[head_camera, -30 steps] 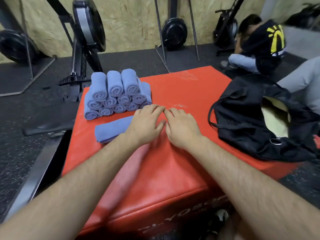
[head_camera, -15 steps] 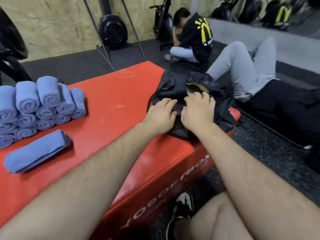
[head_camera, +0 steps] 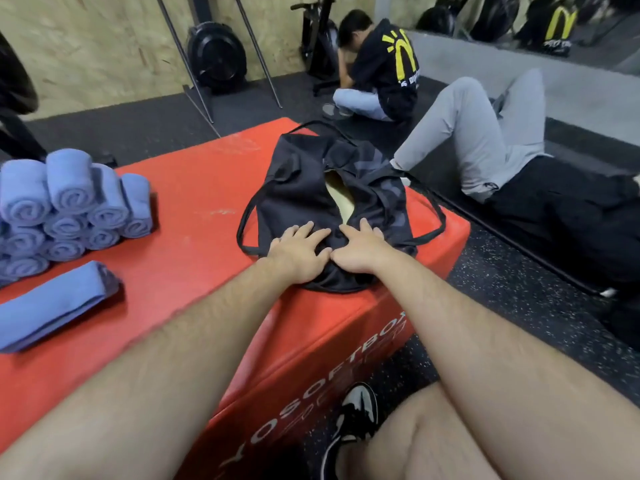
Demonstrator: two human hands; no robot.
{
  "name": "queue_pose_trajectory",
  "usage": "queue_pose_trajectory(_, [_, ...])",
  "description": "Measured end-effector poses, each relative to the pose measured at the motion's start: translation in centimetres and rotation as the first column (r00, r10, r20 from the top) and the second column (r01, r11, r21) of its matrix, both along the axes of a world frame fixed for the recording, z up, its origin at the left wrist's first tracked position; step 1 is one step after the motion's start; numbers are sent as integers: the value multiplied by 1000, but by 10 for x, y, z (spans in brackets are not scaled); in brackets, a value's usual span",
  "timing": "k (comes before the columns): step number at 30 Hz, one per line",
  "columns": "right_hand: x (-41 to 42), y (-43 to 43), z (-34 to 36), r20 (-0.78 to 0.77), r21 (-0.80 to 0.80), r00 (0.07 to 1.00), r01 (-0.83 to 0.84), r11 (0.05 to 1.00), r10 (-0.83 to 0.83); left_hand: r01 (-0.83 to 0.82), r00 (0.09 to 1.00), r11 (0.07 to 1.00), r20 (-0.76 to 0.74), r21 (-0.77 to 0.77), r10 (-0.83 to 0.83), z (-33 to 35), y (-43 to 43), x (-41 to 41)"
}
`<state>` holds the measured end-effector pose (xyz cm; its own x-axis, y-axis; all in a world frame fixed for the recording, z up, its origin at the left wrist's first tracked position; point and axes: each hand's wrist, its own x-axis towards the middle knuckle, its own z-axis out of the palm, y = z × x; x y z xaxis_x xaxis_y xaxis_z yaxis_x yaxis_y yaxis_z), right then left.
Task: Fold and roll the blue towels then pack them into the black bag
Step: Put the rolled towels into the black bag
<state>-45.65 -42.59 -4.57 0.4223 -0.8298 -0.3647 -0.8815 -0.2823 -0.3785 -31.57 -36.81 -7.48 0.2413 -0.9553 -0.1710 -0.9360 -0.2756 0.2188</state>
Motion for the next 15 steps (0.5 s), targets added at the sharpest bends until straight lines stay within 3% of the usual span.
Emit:
queue_pose_trajectory(9, [78, 84, 7, -24, -24, 965, -260, 965, 260, -201, 980, 978, -12, -64, 201, -4, 111, 73])
queue_pose_trajectory(15, [93, 136, 9, -115, -20, 922, -375, 927, 371, -232, 972, 967, 4, -104, 234, -7, 175, 82])
